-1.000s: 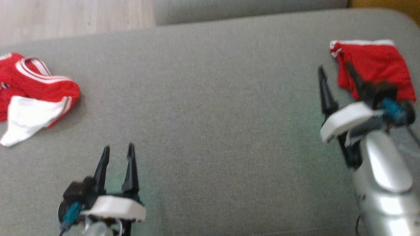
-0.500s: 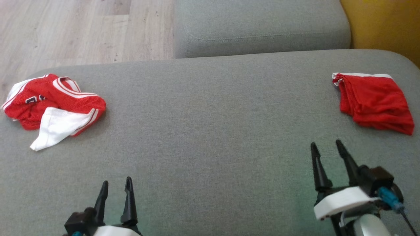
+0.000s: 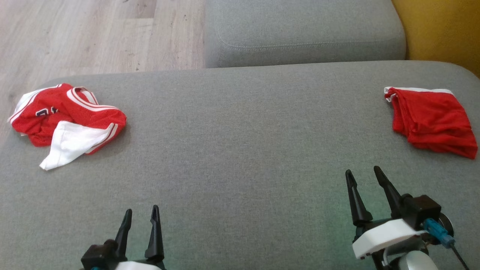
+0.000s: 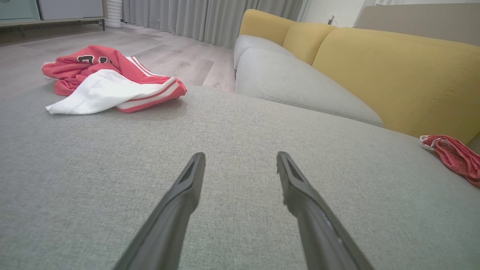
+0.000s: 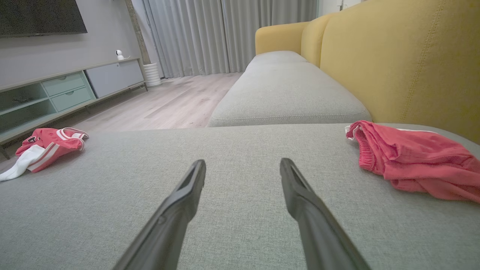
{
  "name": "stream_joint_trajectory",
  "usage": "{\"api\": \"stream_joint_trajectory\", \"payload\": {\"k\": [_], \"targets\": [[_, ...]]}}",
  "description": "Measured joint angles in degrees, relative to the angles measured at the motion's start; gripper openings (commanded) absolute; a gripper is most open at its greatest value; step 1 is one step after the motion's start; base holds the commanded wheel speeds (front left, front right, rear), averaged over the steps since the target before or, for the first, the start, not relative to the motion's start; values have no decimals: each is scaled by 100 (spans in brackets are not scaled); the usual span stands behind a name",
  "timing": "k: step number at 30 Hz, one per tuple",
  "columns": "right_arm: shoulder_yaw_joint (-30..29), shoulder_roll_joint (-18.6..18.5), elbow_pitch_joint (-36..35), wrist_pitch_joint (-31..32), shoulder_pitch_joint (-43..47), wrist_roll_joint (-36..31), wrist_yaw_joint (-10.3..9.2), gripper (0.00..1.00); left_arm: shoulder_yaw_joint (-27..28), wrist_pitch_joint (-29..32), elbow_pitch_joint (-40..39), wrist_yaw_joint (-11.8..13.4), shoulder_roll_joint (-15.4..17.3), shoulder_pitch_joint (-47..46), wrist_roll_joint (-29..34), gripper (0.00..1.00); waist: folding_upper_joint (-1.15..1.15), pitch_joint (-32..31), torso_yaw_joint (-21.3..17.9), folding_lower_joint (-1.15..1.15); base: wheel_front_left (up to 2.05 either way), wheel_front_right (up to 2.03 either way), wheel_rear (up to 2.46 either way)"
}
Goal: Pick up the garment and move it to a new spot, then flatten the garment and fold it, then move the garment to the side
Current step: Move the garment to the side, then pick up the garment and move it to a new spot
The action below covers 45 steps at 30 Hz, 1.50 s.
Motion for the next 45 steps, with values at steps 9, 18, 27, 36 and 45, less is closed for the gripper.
{"api": "stream_joint_trajectory", "payload": {"k": [9,18,27,36,45], "targets": [[0,0,-13,1,133,36,0,100,-24,0,11,2,3,0,0,100,0,-64,65,0,0,0,0],[1,0,-13,42,207,35,0,100,-86,7,12,5,15,-1,0,100,0,-91,386,0,0,0,0],[1,1,-25,12,225,88,0,100,-144,65,-96,24,91,-3,4,100,0,-92,1210,0,0,0,0],[75,4,-30,-13,224,135,0,100,-60,119,-293,164,220,26,-1,100,0,-52,2328,0,0,0,0],[347,8,-40,9,131,113,0,100,136,98,-501,296,261,301,-86,100,0,135,2815,1,0,0,0]]}}
